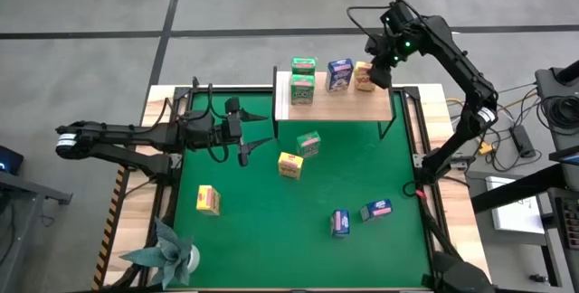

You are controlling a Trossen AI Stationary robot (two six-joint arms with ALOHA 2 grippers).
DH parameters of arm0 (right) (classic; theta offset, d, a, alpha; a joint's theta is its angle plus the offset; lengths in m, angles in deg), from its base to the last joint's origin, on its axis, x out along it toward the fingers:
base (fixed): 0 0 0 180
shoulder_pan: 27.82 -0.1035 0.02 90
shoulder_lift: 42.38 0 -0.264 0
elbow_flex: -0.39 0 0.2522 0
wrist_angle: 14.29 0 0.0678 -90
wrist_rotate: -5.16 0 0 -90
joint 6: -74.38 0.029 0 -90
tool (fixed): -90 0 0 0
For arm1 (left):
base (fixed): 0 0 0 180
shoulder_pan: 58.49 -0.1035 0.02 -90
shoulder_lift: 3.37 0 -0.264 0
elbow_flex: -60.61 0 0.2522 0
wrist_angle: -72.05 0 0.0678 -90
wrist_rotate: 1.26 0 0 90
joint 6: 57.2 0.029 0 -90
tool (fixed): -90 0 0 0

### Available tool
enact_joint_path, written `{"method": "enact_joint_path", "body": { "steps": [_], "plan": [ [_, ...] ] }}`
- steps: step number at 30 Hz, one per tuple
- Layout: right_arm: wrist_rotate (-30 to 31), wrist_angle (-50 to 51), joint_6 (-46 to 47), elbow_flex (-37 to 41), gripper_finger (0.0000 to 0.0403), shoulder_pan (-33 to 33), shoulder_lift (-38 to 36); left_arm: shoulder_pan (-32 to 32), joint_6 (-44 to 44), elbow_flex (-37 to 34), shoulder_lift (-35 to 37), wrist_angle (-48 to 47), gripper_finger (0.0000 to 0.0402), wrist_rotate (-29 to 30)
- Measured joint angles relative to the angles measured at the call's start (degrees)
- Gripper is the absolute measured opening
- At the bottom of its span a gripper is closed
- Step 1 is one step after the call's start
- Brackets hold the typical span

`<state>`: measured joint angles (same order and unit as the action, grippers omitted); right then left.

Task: Stack cereal on shelf
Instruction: Put the center yellow cereal on the shelf

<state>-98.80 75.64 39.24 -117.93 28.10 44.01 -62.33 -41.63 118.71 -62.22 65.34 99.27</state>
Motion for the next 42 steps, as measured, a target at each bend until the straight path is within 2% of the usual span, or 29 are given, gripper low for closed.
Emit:
{"method": "enact_joint_path", "body": {
  "steps": [5,15,24,29,35,42],
  "plan": [
    [0.3,-0.79,1.32,0.0,0.0142,0.0,0.0,0.0,0.02,-0.06,0.0,-0.1,0.0254,0.0],
    [2.55,-1.79,2.76,0.0,0.0189,0.0,0.0,0.0,-0.47,-0.09,-0.02,-0.72,0.0254,0.0],
    [2.6,-1.7,3.29,0.0,0.0192,0.0,-0.04,0.04,-1.49,-0.11,-0.04,-0.79,0.0254,-0.15],
    [2.58,-1.24,7.18,-2.74,0.0192,-0.19,-0.74,0.04,-2.58,-0.11,-0.04,-1.23,0.0254,-0.17],
    [-0.16,-0.71,13.23,-5.14,0.0178,-3.66,-3.76,0.04,-2.8,-0.22,-0.04,-1.69,0.0254,-0.25],
    [-1.54,3.71,20.67,-2.08,0.013,-11.91,-7.05,0.04,-3.08,-0.22,-0.07,-1.68,0.0254,-0.37]
  ]
}}
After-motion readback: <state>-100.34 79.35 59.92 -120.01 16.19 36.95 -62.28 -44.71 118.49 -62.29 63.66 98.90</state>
